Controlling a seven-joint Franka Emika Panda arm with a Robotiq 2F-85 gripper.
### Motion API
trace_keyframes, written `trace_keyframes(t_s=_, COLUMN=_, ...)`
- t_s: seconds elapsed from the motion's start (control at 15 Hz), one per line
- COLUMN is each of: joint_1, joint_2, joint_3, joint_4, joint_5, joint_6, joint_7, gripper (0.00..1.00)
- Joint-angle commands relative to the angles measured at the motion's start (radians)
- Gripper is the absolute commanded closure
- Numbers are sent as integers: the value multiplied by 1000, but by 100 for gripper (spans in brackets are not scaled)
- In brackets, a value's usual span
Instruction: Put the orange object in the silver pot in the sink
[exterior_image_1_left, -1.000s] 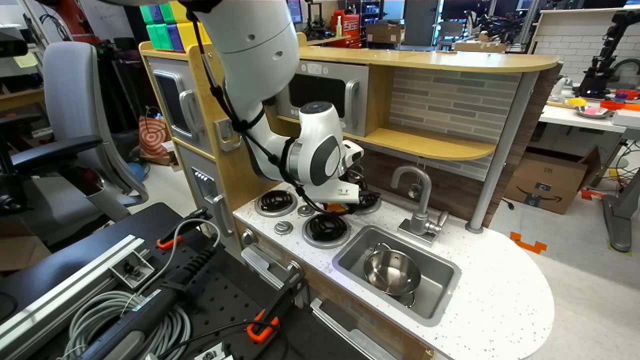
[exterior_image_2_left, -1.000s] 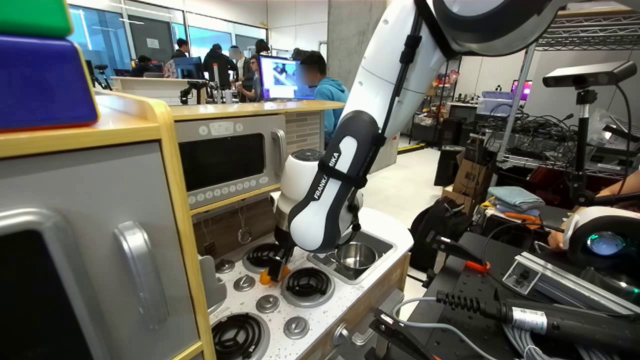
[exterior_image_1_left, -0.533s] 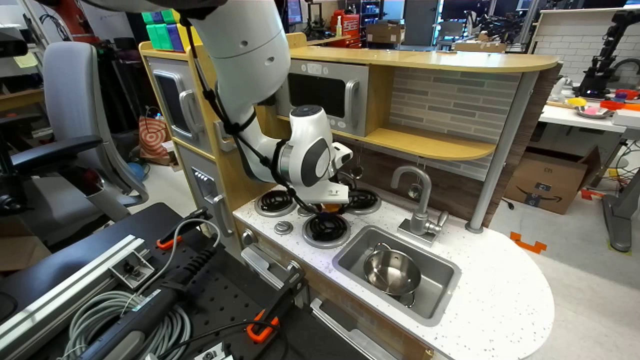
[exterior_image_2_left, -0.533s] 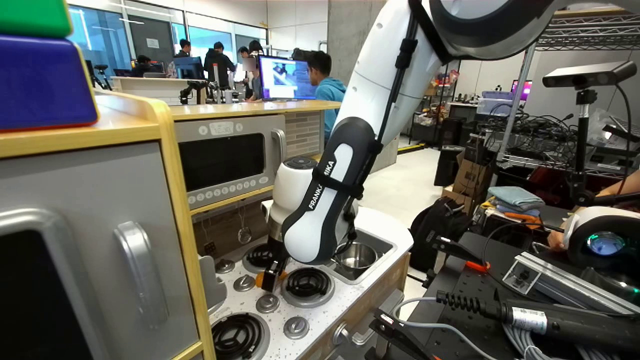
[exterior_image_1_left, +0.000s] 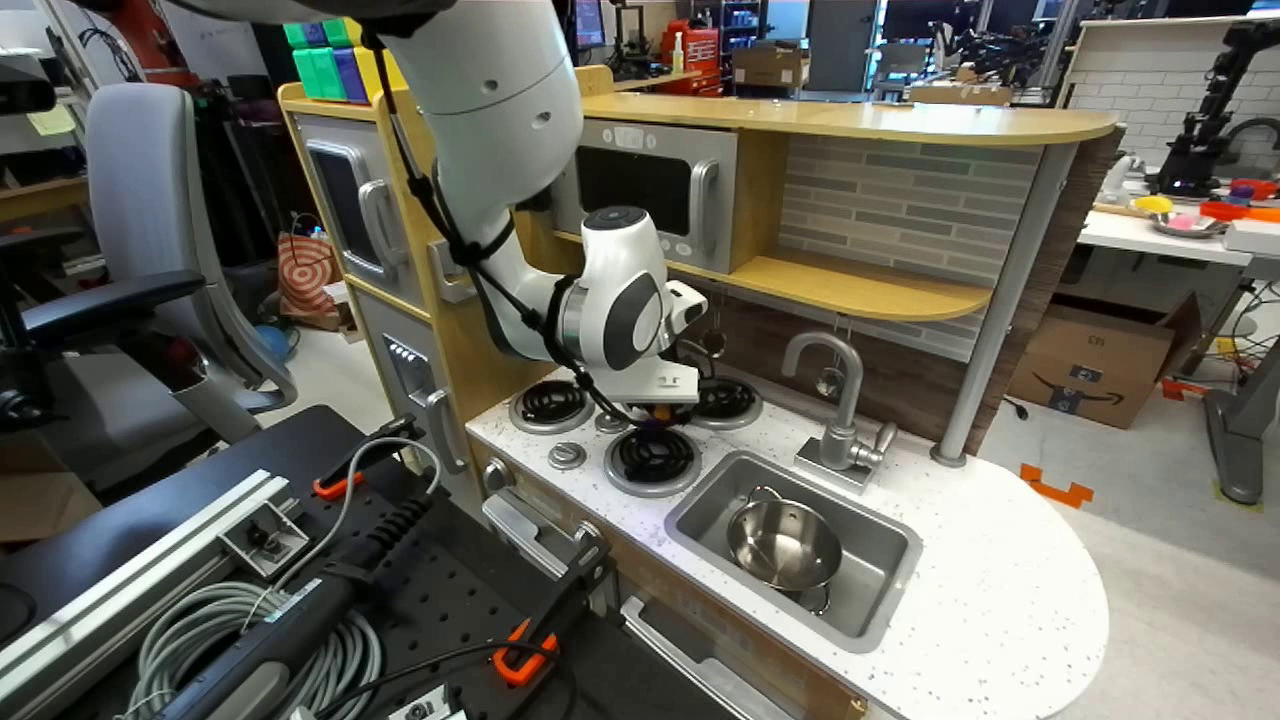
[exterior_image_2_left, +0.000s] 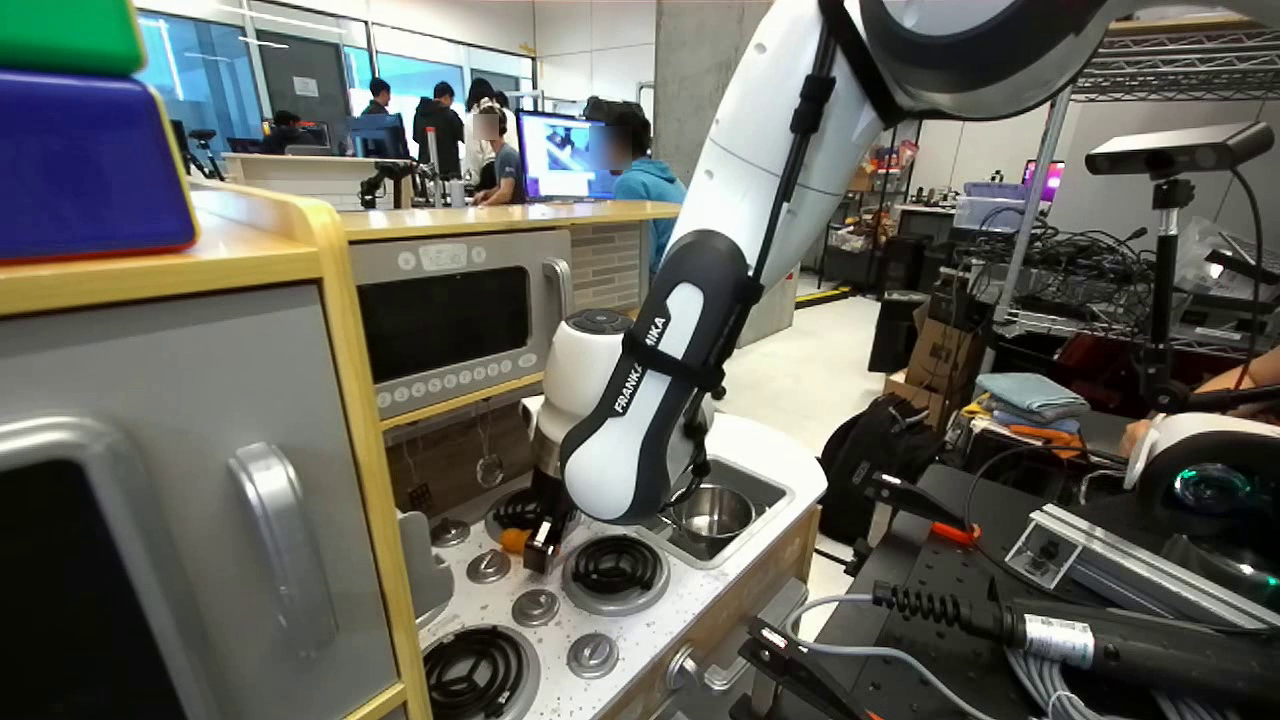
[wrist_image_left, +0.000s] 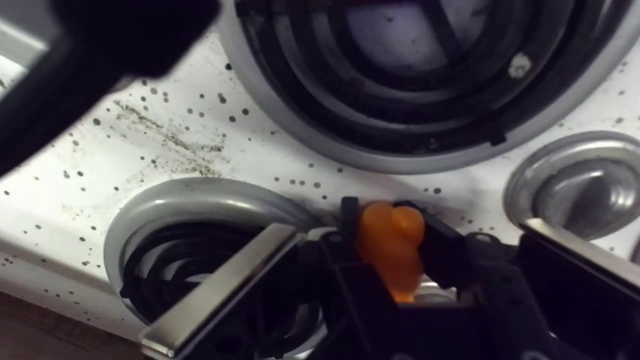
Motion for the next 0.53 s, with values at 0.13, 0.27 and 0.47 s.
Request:
trace_keyframes(t_s=0.13, joint_1=-88, joint_2=-76, joint_3=84, joint_4=-102, joint_5=15, joint_6=-2, joint_7=-27, gripper=94)
trace_keyframes(t_s=0.27, joint_1=-129, joint_2=-123, joint_3=110, joint_4=-173, joint_5=18, joint_6=12, joint_7=-29, gripper=94)
trace_keyframes(t_s=0.47, joint_1=-191, joint_2=-209, joint_3=126, joint_4=-285, joint_5=32, joint_6=4, joint_7=-20, gripper=94)
